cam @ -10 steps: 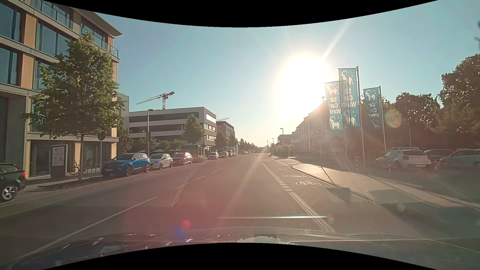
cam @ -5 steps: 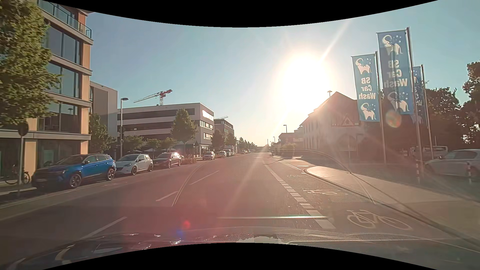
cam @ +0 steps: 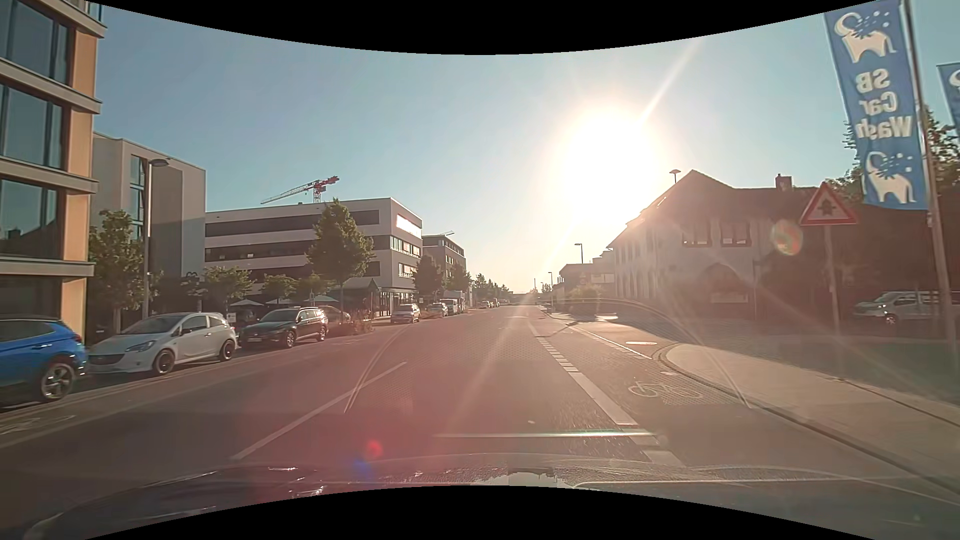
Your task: Follow the waypoints while adhering to traffic rules and regulations
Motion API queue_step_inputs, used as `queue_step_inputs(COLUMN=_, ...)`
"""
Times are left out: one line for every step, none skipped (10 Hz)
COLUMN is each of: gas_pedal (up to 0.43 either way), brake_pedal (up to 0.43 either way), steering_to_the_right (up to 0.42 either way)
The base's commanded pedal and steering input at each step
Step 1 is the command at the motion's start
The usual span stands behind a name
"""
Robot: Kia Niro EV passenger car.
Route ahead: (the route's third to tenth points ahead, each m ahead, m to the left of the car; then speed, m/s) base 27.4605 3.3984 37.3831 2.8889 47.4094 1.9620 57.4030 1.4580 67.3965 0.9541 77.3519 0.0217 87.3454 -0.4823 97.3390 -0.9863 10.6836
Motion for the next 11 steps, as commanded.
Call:
queue_step_inputs(gas_pedal=0.15, brake_pedal=0.0, steering_to_the_right=0.002)
queue_step_inputs(gas_pedal=0.15, brake_pedal=0.0, steering_to_the_right=0.003)
queue_step_inputs(gas_pedal=0.15, brake_pedal=0.0, steering_to_the_right=0.003)
queue_step_inputs(gas_pedal=0.15, brake_pedal=0.0, steering_to_the_right=0.004)
queue_step_inputs(gas_pedal=0.15, brake_pedal=0.0, steering_to_the_right=0.004)
queue_step_inputs(gas_pedal=0.15, brake_pedal=0.0, steering_to_the_right=0.005)
queue_step_inputs(gas_pedal=0.15, brake_pedal=0.0, steering_to_the_right=0.006)
queue_step_inputs(gas_pedal=0.15, brake_pedal=0.0, steering_to_the_right=0.007)
queue_step_inputs(gas_pedal=0.15, brake_pedal=0.0, steering_to_the_right=0.008)
queue_step_inputs(gas_pedal=0.15, brake_pedal=0.0, steering_to_the_right=0.008)
queue_step_inputs(gas_pedal=0.15, brake_pedal=0.0, steering_to_the_right=0.009)
